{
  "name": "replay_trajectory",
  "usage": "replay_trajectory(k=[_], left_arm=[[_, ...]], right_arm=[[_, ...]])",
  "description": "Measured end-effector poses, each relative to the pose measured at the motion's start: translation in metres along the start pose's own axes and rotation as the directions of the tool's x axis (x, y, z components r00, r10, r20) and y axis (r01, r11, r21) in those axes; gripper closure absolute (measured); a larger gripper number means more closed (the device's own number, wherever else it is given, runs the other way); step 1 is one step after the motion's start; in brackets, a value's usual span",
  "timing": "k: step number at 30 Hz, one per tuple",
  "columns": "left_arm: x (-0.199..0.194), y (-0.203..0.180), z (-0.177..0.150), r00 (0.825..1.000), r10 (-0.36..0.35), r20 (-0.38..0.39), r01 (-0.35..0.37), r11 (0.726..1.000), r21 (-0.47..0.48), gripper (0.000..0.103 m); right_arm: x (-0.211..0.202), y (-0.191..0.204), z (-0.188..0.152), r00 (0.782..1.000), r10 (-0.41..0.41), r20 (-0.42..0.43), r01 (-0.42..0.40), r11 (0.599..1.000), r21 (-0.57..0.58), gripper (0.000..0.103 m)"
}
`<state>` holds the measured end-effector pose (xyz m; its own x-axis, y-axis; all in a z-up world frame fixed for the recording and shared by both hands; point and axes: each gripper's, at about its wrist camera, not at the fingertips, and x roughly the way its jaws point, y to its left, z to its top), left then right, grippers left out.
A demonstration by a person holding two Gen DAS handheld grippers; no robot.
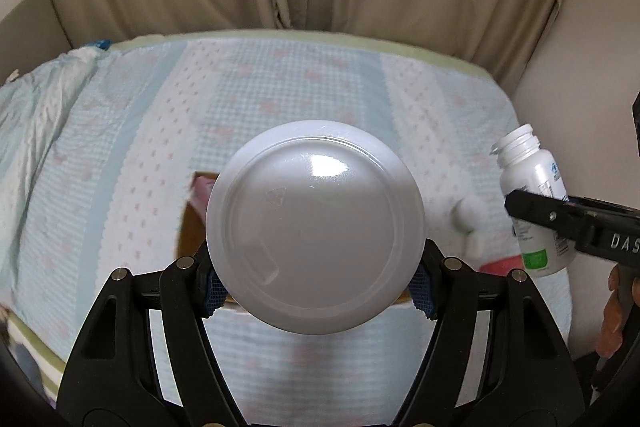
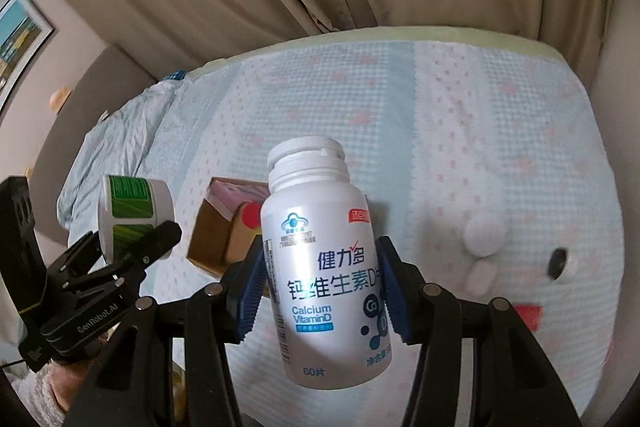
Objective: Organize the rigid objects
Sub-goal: 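Lower the white jar and calcium bottle into the box and release both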
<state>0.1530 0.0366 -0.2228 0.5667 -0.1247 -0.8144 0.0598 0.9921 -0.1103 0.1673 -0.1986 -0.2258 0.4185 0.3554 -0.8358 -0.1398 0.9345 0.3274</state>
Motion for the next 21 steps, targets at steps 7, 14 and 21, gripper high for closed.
replay_trajectory(k=[7, 14, 21], left_arm=[[0.057, 0.076, -0.008, 0.994, -0.017, -0.109, 0.025, 0.997, 0.071, 0.035], [0.134, 0.105, -0.020, 0.976, -0.032, -0.217, 0.062, 0.989, 0.135, 0.035], [0.187, 0.105, -0.039, 0.953, -0.019, -0.304, 0.083, 0.977, 0.198, 0.035]], right_arm=[[0.073, 0.029, -0.015, 0.999, -0.046, -0.010, 0.047, 0.980, 0.195, 0.054], [0.142, 0.025, -0.035, 0.994, -0.100, -0.052, 0.111, 0.938, 0.327, 0.054], [0.192, 0.010, -0.040, 0.985, -0.140, -0.104, 0.168, 0.927, 0.336, 0.054]])
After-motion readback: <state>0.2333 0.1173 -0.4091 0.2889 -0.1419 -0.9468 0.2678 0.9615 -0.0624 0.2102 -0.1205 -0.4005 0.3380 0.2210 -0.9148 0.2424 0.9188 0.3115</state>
